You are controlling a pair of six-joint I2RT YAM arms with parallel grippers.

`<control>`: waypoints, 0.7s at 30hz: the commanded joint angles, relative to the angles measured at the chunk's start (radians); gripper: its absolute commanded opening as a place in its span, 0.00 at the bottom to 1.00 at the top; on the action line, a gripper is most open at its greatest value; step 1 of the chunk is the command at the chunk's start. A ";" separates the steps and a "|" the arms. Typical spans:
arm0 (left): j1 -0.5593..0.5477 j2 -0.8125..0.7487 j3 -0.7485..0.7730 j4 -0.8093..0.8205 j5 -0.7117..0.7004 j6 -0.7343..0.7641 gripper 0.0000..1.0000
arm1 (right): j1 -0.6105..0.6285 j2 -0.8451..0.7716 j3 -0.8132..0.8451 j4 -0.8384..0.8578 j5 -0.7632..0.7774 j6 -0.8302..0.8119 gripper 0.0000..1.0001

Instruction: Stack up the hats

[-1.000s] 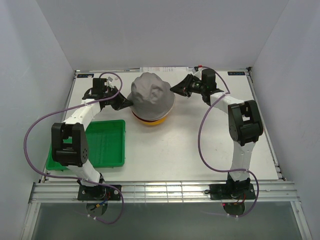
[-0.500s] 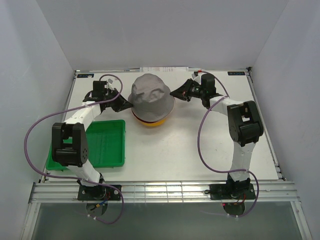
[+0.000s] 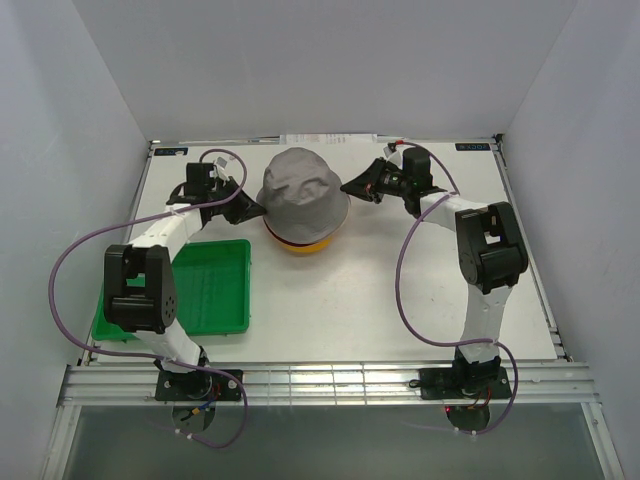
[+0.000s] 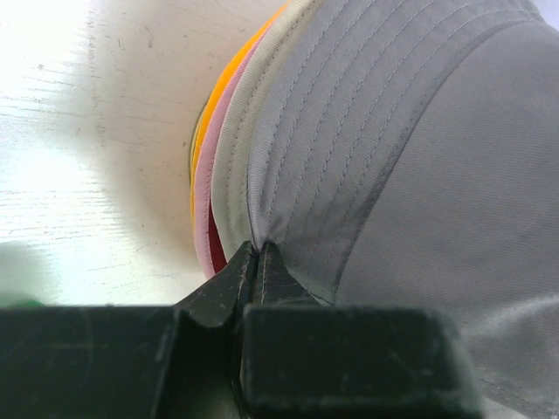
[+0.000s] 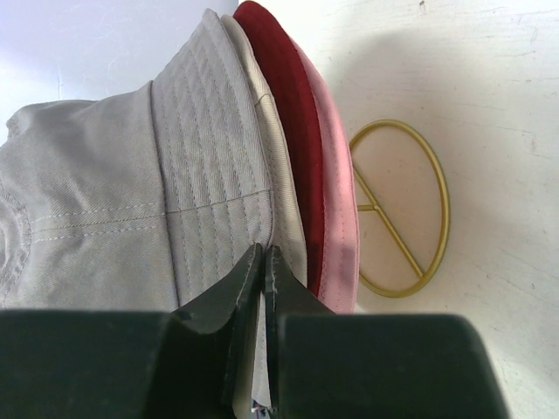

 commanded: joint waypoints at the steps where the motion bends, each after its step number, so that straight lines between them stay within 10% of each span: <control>1: 0.018 -0.012 0.028 -0.132 -0.091 0.076 0.00 | -0.013 -0.021 0.006 -0.124 0.015 -0.072 0.08; 21: 0.021 -0.109 0.209 -0.294 -0.083 0.189 0.58 | -0.016 -0.045 0.114 -0.233 0.029 -0.100 0.37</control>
